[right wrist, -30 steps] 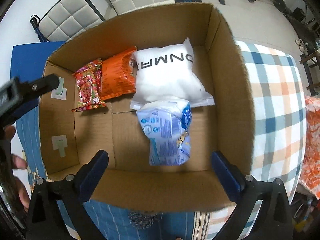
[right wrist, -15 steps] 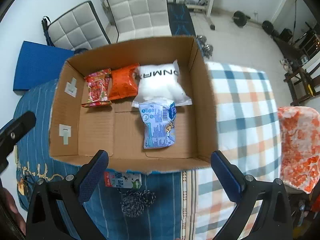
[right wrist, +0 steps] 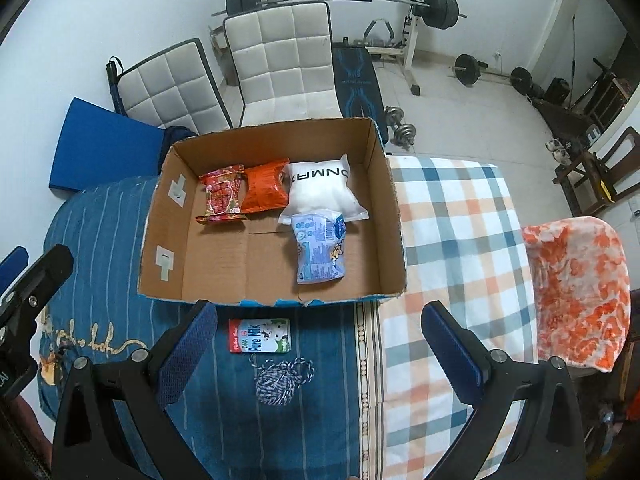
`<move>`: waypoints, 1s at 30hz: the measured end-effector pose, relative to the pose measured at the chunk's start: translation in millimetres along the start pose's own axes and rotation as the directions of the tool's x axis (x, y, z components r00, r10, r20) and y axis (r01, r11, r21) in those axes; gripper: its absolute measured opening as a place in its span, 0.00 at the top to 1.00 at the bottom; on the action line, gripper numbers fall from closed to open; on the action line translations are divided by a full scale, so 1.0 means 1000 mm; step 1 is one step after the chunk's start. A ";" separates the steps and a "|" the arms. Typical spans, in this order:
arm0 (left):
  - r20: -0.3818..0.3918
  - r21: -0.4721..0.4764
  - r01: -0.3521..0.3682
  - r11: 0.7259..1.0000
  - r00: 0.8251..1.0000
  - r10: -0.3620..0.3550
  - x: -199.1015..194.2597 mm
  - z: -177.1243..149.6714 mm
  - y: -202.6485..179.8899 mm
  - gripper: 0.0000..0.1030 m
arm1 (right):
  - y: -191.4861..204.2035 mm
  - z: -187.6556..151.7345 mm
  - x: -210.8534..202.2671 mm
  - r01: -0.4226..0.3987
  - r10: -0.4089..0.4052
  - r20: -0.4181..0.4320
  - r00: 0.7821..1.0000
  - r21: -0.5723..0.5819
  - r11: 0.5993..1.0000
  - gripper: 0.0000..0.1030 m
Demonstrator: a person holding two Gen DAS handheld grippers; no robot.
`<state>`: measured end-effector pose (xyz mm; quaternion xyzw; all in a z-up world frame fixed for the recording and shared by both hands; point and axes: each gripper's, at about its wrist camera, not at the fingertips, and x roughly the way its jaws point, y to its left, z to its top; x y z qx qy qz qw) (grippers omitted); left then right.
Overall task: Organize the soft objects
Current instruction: 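Move both tools back toward the milk carton and yarn ball, then grasp the Pure Milk carton with the left tool while the right grasps the yarn ball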
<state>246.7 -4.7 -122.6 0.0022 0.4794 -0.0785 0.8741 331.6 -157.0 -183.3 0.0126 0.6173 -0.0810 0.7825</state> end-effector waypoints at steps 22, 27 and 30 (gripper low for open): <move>-0.370 -0.087 -0.104 0.991 0.927 0.065 0.109 -0.125 0.023 0.04 | 0.026 -0.138 0.236 -0.196 0.306 -0.511 0.803 0.258 0.946 0.40; -0.390 -0.103 -0.080 0.991 0.920 0.033 0.124 -0.120 0.015 0.04 | 0.016 -0.141 0.237 -0.151 0.238 -0.496 0.835 0.209 0.966 0.51; -0.395 -0.103 -0.053 0.993 0.919 0.008 0.134 -0.113 0.002 0.04 | -0.013 -0.140 0.229 -0.109 0.199 -0.475 0.857 0.210 0.972 0.52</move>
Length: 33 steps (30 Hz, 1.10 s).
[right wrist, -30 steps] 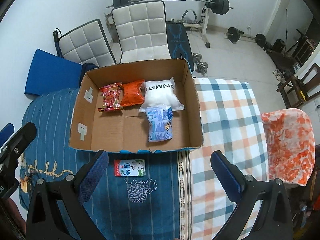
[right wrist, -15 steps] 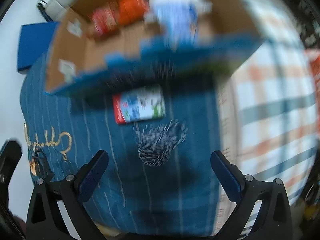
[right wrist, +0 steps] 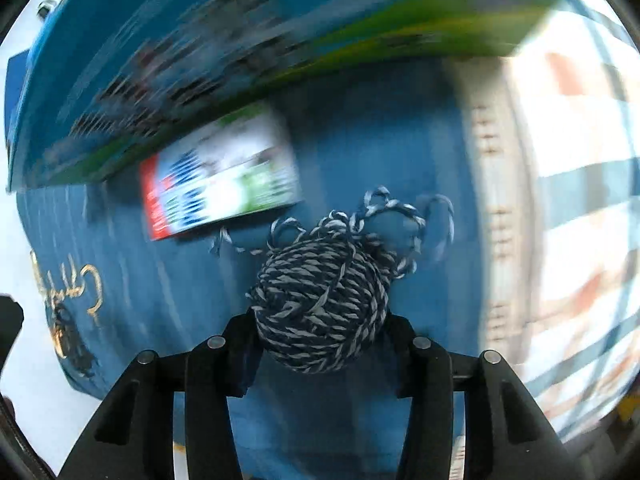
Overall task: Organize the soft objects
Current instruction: 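Grasp the Pure Milk carton with the left tool while the right grasps the yarn ball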
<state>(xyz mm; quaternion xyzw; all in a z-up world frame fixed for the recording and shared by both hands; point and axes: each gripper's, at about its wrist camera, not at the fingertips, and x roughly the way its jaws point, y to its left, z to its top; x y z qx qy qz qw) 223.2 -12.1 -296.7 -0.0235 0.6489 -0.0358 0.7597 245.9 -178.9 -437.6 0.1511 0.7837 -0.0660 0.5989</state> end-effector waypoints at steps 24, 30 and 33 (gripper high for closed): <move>-0.236 0.093 0.005 0.996 0.972 0.017 0.125 0.041 -0.097 0.04 | -0.131 -0.003 -0.038 0.020 -0.036 0.092 0.995 0.168 0.985 0.52; -0.201 0.114 -0.013 0.993 0.979 0.036 0.132 0.040 -0.093 0.13 | -0.120 -0.002 -0.033 0.032 -0.044 0.080 0.996 0.144 0.989 0.52; -0.182 0.134 -0.031 0.991 0.982 0.055 0.127 0.026 -0.091 0.14 | -0.113 -0.001 -0.035 0.033 -0.043 0.073 0.996 0.124 0.992 0.52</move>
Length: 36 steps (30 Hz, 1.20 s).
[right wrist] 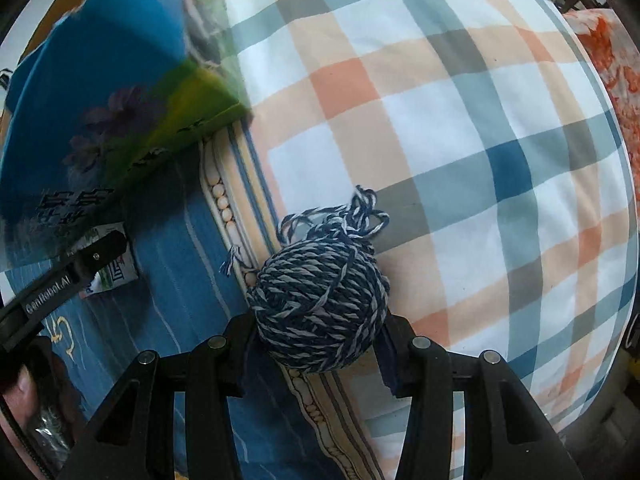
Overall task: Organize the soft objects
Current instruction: 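Grasp the Pure Milk carton with the left tool while the right grasps the yarn ball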
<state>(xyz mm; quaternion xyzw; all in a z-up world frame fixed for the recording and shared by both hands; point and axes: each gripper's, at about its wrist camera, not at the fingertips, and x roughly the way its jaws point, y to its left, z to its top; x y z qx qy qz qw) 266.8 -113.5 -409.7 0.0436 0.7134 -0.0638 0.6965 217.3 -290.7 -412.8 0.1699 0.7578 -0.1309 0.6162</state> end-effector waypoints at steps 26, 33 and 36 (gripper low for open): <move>-0.061 -0.080 -0.023 0.997 0.998 0.018 0.027 -0.132 0.028 0.12 | 0.062 -0.074 0.025 0.078 -0.098 -0.077 0.992 -0.225 0.971 0.50; -0.039 -0.084 -0.023 0.996 0.999 0.020 0.013 -0.134 0.031 0.14 | 0.063 -0.065 0.023 0.100 -0.117 -0.053 0.992 -0.248 0.964 0.51; -0.004 -0.089 -0.001 0.996 1.000 0.000 -0.006 -0.136 0.033 0.14 | 0.068 -0.070 0.012 0.112 -0.121 -0.017 0.993 -0.271 0.956 0.52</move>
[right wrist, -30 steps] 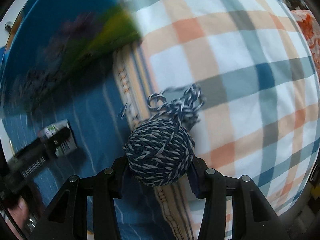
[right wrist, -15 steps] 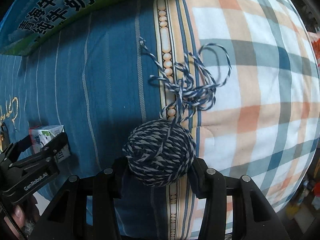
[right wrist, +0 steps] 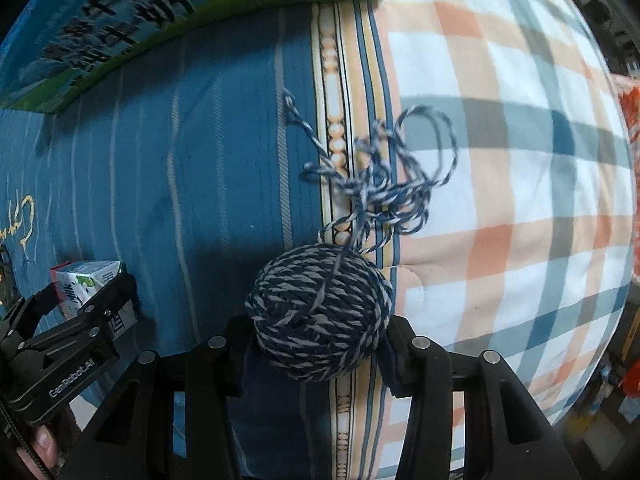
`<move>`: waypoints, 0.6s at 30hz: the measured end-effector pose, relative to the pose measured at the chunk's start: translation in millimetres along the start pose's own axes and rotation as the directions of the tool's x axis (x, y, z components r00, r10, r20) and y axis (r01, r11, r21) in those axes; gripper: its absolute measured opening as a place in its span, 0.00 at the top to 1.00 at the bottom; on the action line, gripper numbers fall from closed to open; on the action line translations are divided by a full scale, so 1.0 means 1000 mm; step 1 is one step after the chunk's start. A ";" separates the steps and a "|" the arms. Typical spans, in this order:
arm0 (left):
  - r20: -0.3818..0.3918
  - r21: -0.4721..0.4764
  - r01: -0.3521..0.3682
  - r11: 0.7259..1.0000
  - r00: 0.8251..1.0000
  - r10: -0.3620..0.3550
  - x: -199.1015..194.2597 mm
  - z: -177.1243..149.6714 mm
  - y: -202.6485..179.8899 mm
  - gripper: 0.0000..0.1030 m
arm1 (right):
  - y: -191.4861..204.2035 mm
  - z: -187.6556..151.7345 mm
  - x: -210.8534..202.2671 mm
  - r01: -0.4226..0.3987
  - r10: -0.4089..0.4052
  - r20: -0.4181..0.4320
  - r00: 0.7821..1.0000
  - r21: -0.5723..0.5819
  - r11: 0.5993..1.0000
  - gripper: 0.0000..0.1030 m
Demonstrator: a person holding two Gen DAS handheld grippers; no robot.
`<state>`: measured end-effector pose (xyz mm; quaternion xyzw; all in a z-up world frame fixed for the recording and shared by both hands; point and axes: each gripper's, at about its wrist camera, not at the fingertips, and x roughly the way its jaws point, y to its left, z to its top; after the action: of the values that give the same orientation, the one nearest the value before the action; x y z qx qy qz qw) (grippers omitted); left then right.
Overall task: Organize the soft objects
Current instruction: 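Grasp the Pure Milk carton with the left tool while the right grasps the yarn ball, then place the milk carton and yarn ball into the box and open both tools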
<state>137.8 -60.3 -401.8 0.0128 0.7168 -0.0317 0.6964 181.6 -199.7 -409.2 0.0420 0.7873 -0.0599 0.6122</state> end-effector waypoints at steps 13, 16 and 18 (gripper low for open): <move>0.260 0.048 0.059 0.997 0.963 -0.069 -0.153 -0.002 0.012 0.14 | 0.028 -0.013 -0.157 -0.075 0.107 0.256 0.961 -0.132 0.988 0.52; 0.304 0.048 0.086 0.995 0.948 -0.097 -0.184 0.005 0.018 0.14 | 0.034 -0.014 -0.201 -0.101 0.146 0.318 0.937 -0.155 0.983 0.52; 0.334 0.045 0.107 0.993 0.935 -0.116 -0.203 0.014 0.023 0.14 | 0.039 -0.013 -0.226 -0.118 0.171 0.354 0.919 -0.168 0.979 0.52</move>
<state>159.4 -32.9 -200.4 -0.0245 0.5867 -0.0823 0.8052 229.9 -157.6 -188.9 0.0440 0.6562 0.0357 0.7524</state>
